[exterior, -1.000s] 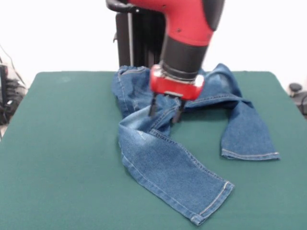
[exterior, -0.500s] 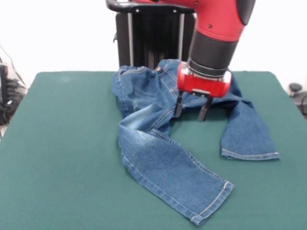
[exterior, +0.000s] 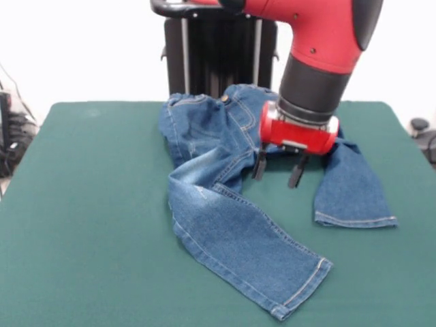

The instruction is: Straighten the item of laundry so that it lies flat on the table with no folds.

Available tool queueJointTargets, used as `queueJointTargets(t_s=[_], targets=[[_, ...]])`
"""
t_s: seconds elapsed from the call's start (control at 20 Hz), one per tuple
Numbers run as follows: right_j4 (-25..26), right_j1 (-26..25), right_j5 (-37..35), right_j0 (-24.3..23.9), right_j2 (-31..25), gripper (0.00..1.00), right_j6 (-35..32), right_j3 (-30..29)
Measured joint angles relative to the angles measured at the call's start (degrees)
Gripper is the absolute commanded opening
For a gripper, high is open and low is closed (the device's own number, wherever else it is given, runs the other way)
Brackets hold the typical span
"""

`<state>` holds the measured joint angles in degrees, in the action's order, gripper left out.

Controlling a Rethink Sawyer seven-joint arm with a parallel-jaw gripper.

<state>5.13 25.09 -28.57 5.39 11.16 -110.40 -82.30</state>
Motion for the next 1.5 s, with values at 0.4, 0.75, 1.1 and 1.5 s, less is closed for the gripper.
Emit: queueJointTargets(t_s=[0.4,0.75,1.1,1.5], targets=[[-2.69,-7.06,-2.01,-0.04,2.05,1.00,0.01,10.00],[-5.29,-15.92,-4.00,0.10,4.13,1.00,0.01,19.94],[-6.34,-17.59,-4.16,1.40,6.48,1.00,0.01,22.85],[-6.42,-18.57,-3.32,1.54,7.11,1.00,0.01,24.53]])
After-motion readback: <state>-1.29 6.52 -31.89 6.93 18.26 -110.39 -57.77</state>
